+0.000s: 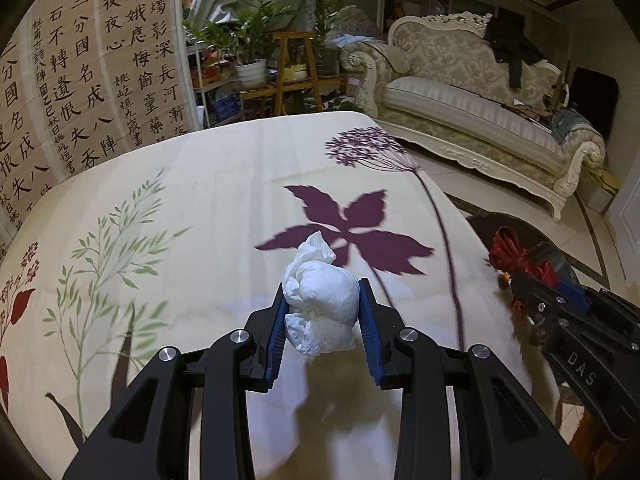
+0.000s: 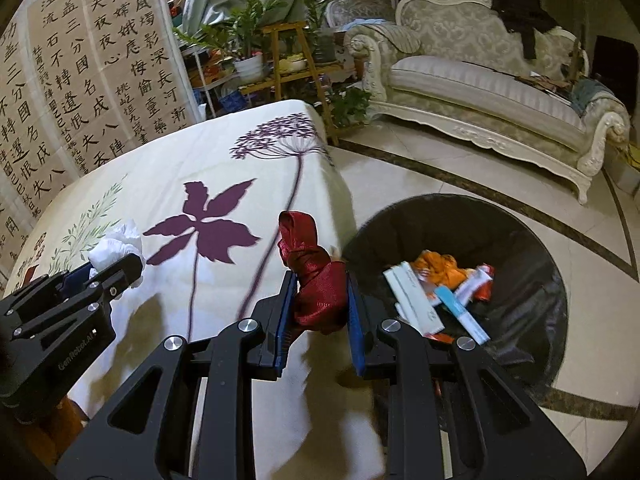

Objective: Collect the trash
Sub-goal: 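Carry the red cloth and white tissue over the bin, then open both grippers over the bin to drop the cloth and tissue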

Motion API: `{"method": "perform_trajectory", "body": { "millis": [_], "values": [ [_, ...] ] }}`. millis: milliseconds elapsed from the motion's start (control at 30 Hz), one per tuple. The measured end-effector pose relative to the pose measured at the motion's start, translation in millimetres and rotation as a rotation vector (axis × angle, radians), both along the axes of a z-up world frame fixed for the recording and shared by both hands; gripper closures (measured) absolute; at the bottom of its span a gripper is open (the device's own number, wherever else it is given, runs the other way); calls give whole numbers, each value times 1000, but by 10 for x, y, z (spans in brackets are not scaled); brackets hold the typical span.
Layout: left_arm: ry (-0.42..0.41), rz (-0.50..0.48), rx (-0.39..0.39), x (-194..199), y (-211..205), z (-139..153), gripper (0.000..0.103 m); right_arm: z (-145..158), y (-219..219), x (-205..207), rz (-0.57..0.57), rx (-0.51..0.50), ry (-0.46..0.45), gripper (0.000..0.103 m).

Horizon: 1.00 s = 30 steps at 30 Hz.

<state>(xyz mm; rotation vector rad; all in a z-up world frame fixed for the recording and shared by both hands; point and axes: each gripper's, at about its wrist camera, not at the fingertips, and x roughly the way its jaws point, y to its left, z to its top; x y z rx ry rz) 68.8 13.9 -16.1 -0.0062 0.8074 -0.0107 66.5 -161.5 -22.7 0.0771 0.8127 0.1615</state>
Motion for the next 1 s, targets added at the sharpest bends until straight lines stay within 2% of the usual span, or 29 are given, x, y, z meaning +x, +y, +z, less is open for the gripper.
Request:
{"method": "perform_trajectory", "body": {
  "millis": [500,1000],
  "values": [
    [0,-145,3,-38,-666,-75,69,-98,-725,-134,-167,-15,8,80],
    [-42,-259,27,302,-1355,-15,69,-78,-1208,38,-260,-33,-13,80]
  ]
}}
